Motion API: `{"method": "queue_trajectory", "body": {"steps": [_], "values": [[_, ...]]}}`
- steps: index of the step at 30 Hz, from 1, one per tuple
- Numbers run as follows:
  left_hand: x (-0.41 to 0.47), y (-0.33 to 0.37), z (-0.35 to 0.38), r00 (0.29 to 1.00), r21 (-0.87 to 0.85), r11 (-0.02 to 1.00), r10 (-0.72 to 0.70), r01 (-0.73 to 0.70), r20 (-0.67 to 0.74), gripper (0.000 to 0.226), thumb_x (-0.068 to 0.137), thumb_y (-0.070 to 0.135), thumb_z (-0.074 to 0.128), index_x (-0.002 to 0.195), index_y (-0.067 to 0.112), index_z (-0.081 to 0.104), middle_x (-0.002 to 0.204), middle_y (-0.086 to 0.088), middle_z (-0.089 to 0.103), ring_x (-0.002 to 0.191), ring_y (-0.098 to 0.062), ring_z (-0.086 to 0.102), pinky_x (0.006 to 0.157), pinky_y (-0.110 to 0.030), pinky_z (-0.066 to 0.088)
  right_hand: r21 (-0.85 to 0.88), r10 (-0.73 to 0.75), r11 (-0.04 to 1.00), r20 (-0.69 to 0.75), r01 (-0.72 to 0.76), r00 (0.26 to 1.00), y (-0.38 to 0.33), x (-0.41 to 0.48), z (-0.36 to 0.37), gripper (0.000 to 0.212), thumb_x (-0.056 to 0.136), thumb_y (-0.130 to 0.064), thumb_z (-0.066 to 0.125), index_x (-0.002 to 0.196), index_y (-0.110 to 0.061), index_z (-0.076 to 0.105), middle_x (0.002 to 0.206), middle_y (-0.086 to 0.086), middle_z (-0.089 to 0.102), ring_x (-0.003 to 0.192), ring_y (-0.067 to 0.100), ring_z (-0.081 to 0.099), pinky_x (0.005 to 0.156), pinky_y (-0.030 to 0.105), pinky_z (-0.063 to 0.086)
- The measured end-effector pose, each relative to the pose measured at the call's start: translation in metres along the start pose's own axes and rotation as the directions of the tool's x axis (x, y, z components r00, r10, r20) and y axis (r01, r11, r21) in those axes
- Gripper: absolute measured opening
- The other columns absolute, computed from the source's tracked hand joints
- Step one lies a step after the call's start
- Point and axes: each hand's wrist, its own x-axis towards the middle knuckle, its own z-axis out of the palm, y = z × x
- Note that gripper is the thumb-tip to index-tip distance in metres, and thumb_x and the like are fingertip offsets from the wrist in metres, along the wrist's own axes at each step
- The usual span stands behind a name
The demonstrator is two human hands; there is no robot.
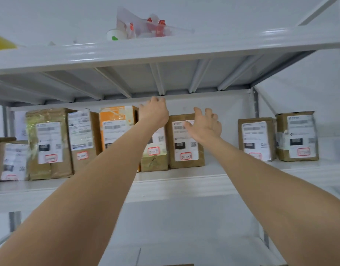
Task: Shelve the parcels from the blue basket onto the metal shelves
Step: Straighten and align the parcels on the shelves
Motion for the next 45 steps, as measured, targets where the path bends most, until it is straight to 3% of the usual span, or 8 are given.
{"method": "queue_trajectory", "body": {"steps": [6,10,20,26,31,33,37,45], "values": [[-0.005,0.065,0.006,0.957,-0.143,0.955,0.233,-0.258,-0.171,0.044,0.092,0.014,0.046,0.136,0.016,0.044,0.135,-0.009,0.041,0.125,-0.027,0.040,0.088,-0.043,0.045,-0.158,-0.117,0.983,-0.133,0.095,0.984,0.051,-0.001,-0.027,0.047,0.094,-0.026,0.050,0.140,-0.021,0.042,0.145,0.011,0.032,0.135,0.030,0.027,0.108,0.040,0.027],[-0.007,0.127,0.023,0.947,-0.235,0.918,0.310,-0.321,-0.080,0.042,0.091,0.017,0.049,0.133,0.018,0.048,0.137,-0.005,0.040,0.126,-0.025,0.042,0.093,-0.040,0.043,-0.198,-0.084,0.979,-0.146,0.054,0.986,0.109,0.009,-0.050,0.050,0.093,-0.026,0.051,0.142,-0.023,0.039,0.150,0.011,0.026,0.140,0.030,0.021,0.111,0.040,0.025],[0.016,0.263,0.066,0.876,-0.276,0.875,0.452,-0.397,0.170,0.074,0.092,0.016,0.053,0.152,0.011,0.010,0.154,-0.011,0.024,0.141,-0.025,0.025,0.111,-0.043,0.031,-0.259,0.068,0.962,-0.073,-0.085,0.995,0.257,0.041,-0.102,0.079,0.086,-0.054,0.053,0.152,-0.031,0.016,0.161,0.008,0.003,0.148,0.034,-0.005,0.119,0.052,0.006],[0.026,0.291,0.079,0.859,-0.206,0.907,0.416,-0.367,0.299,0.048,0.090,0.023,0.050,0.136,0.011,0.042,0.132,-0.012,0.048,0.122,-0.031,0.048,0.099,-0.044,0.043,-0.237,0.039,0.970,-0.040,-0.047,0.998,0.280,0.049,-0.097,0.079,0.086,-0.068,0.046,0.151,-0.032,0.021,0.162,0.006,0.005,0.148,0.034,-0.007,0.118,0.056,0.003],[0.028,0.290,0.081,0.875,-0.148,0.924,0.382,-0.353,0.298,0.046,0.093,0.038,0.051,0.135,0.020,0.048,0.128,-0.012,0.046,0.116,-0.033,0.049,0.096,-0.047,0.044,-0.187,0.084,0.979,-0.002,-0.083,0.996,0.284,0.054,-0.094,0.080,0.083,-0.072,0.047,0.150,-0.038,0.022,0.161,0.006,0.002,0.147,0.036,-0.007,0.116,0.059,0.005],[0.029,0.286,0.081,0.890,-0.089,0.934,0.357,-0.346,0.283,0.047,0.093,0.045,0.050,0.136,0.024,0.048,0.129,-0.011,0.046,0.120,-0.033,0.046,0.098,-0.048,0.043,-0.134,0.119,0.985,0.053,-0.111,0.991,0.286,0.053,-0.088,0.074,0.084,-0.069,0.050,0.148,-0.040,0.027,0.160,0.006,0.006,0.147,0.038,0.001,0.114,0.058,0.014],[0.029,0.277,0.078,0.902,-0.059,0.940,0.339,-0.335,0.267,0.050,0.092,0.051,0.051,0.135,0.027,0.047,0.127,-0.008,0.052,0.122,-0.031,0.042,0.096,-0.043,0.041,0.010,0.148,0.989,0.083,-0.149,0.986,0.284,0.051,-0.080,0.062,0.084,-0.059,0.058,0.138,-0.036,0.041,0.145,0.006,0.025,0.119,0.037,0.048,0.092,0.042,0.045],[0.024,0.251,0.068,0.898,0.001,0.934,0.343,-0.357,0.275,0.048,0.093,0.042,0.054,0.136,0.026,0.043,0.123,-0.006,0.057,0.122,-0.028,0.042,0.093,-0.043,0.039,0.090,0.130,0.987,0.059,-0.135,0.990,0.263,0.048,-0.065,0.058,0.087,-0.046,0.063,0.138,-0.031,0.042,0.142,0.008,0.026,0.110,0.036,0.055,0.091,0.043,0.050]]}}
